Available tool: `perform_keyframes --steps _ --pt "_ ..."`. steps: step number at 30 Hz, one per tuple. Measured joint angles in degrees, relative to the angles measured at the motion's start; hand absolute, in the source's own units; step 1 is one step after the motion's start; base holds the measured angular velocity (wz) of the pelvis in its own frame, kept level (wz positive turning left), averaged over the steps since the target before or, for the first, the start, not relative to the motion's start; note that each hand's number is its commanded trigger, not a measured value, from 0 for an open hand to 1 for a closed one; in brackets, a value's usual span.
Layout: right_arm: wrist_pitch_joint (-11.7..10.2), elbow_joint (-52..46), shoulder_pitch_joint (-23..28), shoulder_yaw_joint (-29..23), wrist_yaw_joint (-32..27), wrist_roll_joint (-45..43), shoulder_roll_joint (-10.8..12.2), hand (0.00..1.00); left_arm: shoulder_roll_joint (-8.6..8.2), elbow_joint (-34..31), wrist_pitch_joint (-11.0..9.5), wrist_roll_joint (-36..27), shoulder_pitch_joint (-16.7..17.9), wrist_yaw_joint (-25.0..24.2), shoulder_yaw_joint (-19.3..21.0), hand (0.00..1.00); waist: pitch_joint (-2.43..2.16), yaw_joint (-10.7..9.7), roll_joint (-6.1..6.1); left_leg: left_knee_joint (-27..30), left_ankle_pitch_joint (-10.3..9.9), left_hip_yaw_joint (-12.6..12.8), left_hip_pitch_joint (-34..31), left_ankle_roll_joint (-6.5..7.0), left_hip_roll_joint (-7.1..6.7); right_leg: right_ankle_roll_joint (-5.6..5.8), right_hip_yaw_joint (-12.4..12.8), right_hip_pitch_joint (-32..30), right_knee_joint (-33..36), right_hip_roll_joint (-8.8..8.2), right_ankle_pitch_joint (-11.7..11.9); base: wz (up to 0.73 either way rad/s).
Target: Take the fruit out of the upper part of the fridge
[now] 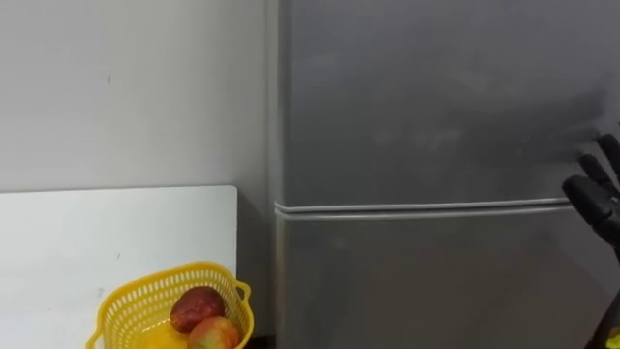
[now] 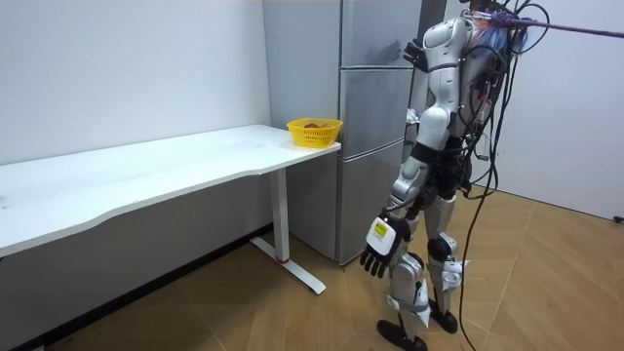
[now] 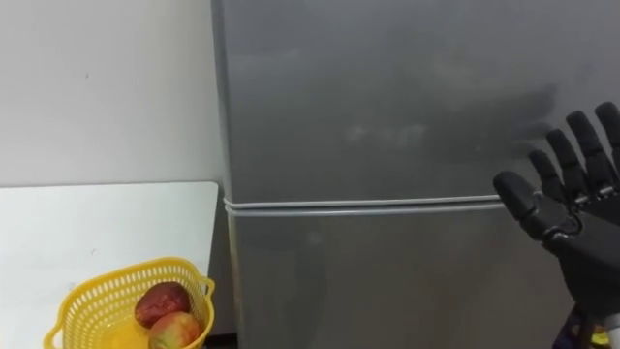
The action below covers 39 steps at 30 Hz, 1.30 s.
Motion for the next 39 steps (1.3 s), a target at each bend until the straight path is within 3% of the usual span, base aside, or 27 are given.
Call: perform_keyframes --steps 8,16,18,21,30,39 --pt "-0.1 0.9 1.2 -1.7 -14.5 -16.6 0.5 0.00 -0.20 -2.3 0.2 0.4 0.1 2.6 -0.1 0.00 0.07 -1.1 1.33 0.0 0.0 0.3 -0.3 -0.01 -0.15 -0.01 0.3 -0.4 0.0 0.11 0.0 -0.01" --pt "0.2 13.8 4.8 -0.1 -24.6 -26.4 1.0 0.00 0.22 -2.3 2.2 0.3 0.2 2.7 -0.6 0.00 0.12 -1.2 0.83 -0.6 0.0 0.7 0.4 -0.03 -0.20 0.02 0.9 -0.1 -0.2 0.09 0.0 -0.02" --pt "1.5 17.9 6.9 0.9 -26.3 -29.9 2.2 0.00 0.19 -2.3 2.8 0.1 0.1 3.1 -1.8 0.00 0.09 -1.3 0.67 -0.6 0.0 0.8 0.3 -0.03 -0.21 0.02 0.9 -0.2 -0.2 0.08 0.0 0.00" --pt "2.6 20.6 9.1 1.8 -26.8 -33.2 4.2 0.00 0.10 -3.0 3.6 -0.1 -0.8 3.0 -2.3 0.00 0.05 -1.3 0.65 -0.5 0.0 0.8 -0.1 -0.04 -0.17 0.03 1.0 -0.5 -0.7 0.13 0.0 -0.02" --pt "3.4 46.7 9.2 7.2 -24.0 -41.9 4.7 0.00 0.13 -3.6 3.7 0.0 -1.5 2.4 -2.3 0.00 -0.14 0.3 0.81 -0.8 0.0 0.9 0.3 -0.03 -0.20 0.10 1.4 -0.2 -0.7 0.12 0.1 -0.01" --pt "4.3 57.5 10.1 10.6 -18.6 -49.5 5.6 0.00 0.19 -4.0 3.8 1.0 -0.6 1.0 -2.4 0.00 -0.08 0.7 1.47 -1.5 0.1 0.5 1.2 -0.04 -0.54 0.29 0.9 0.9 -0.9 0.00 0.0 0.01"
